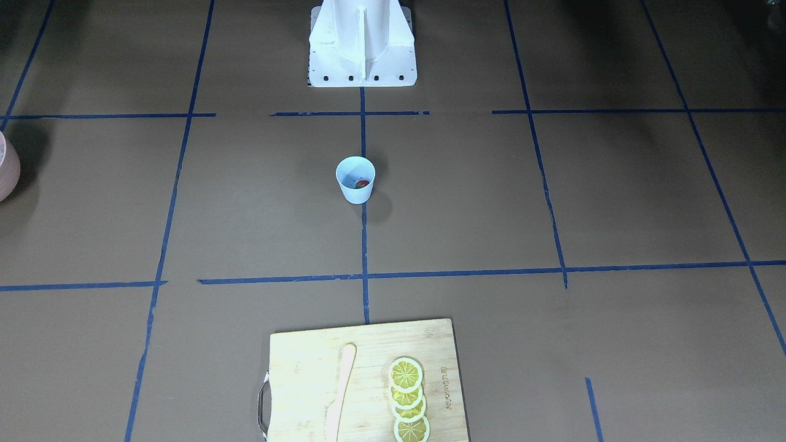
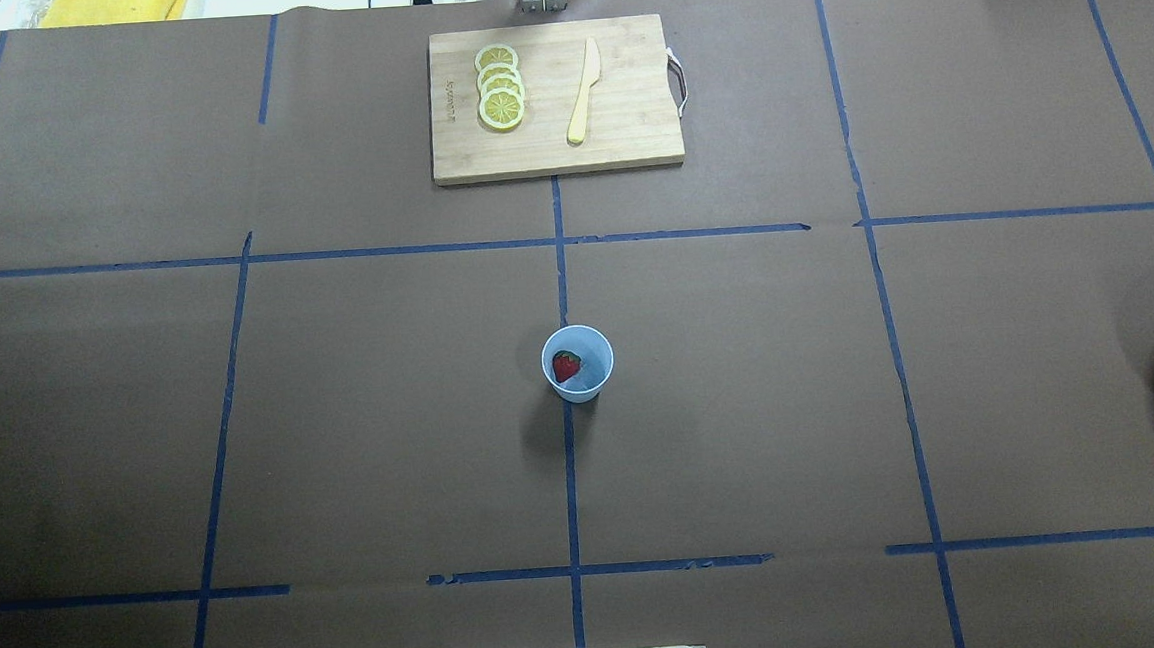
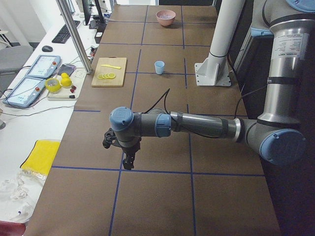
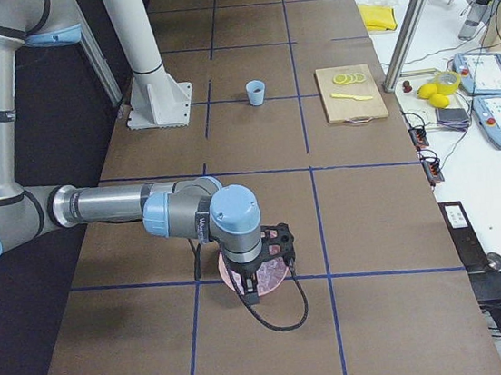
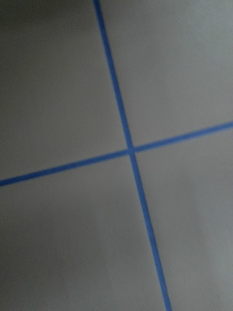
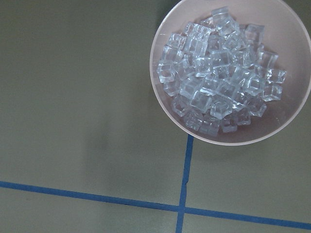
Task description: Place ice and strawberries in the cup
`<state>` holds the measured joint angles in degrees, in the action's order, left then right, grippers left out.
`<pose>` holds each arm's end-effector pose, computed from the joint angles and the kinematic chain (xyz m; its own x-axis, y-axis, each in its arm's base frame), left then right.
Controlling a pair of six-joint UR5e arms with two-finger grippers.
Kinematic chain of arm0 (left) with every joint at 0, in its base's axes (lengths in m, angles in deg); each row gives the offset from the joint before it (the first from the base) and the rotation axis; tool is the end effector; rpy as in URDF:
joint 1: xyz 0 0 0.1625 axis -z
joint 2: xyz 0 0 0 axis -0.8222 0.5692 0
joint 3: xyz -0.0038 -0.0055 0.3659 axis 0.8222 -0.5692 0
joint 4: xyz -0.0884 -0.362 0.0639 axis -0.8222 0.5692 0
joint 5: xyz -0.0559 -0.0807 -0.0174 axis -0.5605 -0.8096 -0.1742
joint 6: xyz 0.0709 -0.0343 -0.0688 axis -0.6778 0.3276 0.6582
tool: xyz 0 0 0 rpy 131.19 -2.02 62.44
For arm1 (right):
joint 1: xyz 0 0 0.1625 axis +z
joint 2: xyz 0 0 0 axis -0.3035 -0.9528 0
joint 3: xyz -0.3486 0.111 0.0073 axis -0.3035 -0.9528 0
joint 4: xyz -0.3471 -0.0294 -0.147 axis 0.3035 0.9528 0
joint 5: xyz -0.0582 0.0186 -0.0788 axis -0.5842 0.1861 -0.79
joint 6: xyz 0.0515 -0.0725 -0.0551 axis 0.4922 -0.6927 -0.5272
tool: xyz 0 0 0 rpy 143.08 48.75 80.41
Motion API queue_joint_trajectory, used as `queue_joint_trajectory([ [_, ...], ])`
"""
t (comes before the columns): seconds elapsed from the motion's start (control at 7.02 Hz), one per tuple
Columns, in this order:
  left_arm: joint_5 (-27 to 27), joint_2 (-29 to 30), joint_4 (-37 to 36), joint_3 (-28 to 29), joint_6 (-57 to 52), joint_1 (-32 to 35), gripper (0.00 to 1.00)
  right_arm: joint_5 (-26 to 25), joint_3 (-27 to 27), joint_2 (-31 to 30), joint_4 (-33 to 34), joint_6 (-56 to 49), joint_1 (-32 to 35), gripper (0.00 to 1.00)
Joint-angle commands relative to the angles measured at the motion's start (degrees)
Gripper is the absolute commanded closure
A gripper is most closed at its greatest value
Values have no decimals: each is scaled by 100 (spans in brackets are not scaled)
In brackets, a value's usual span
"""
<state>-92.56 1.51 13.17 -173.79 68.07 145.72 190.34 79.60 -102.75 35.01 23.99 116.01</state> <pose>-0.0633 -0.4522 0.5706 0.7007 0.1709 -0.6926 -0.1319 0.9852 0.1097 0.1157 -0.3436 0.5978 0.7468 -0.1116 0.6557 0.0722 0.9936 0.0870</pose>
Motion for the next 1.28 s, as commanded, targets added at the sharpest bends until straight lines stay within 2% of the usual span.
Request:
queue_joint_trajectory([
  [0.0, 12, -195, 23, -205, 445, 65, 0, 0, 0, 0, 0, 9, 18, 0],
  [1.14, 144, -362, 103, -152, 446, 47, 0, 9, 0, -35, 0, 9, 45, 0],
])
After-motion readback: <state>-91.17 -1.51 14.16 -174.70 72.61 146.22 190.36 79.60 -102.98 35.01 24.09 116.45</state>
